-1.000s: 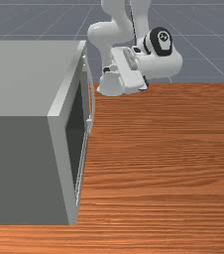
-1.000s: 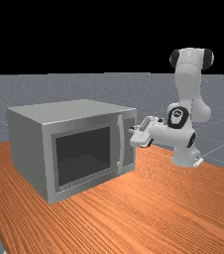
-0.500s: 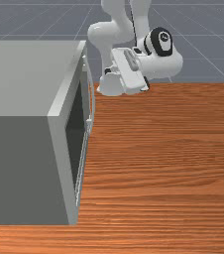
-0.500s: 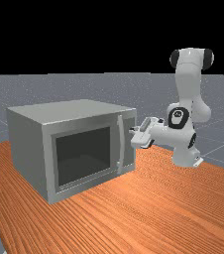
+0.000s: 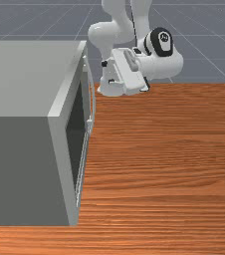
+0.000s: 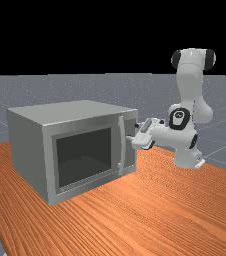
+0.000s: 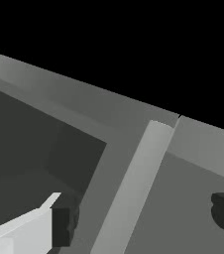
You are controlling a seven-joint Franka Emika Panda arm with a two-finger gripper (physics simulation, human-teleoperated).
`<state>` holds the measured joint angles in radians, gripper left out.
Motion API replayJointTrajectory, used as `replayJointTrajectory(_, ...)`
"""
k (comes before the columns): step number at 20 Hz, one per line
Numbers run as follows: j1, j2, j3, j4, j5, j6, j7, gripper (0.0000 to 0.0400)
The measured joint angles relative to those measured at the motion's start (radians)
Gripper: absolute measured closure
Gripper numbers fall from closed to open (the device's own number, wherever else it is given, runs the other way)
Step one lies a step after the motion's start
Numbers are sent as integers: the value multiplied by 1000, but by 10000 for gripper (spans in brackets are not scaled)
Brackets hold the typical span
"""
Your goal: Open the microwave
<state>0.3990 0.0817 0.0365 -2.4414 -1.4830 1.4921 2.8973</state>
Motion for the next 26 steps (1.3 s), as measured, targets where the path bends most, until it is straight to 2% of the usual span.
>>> replayJointTrajectory(19, -12, 12, -14, 0, -1, 20, 0, 0)
replayJointTrajectory(26, -49, 13, -48, 0, -13, 70, 0, 0)
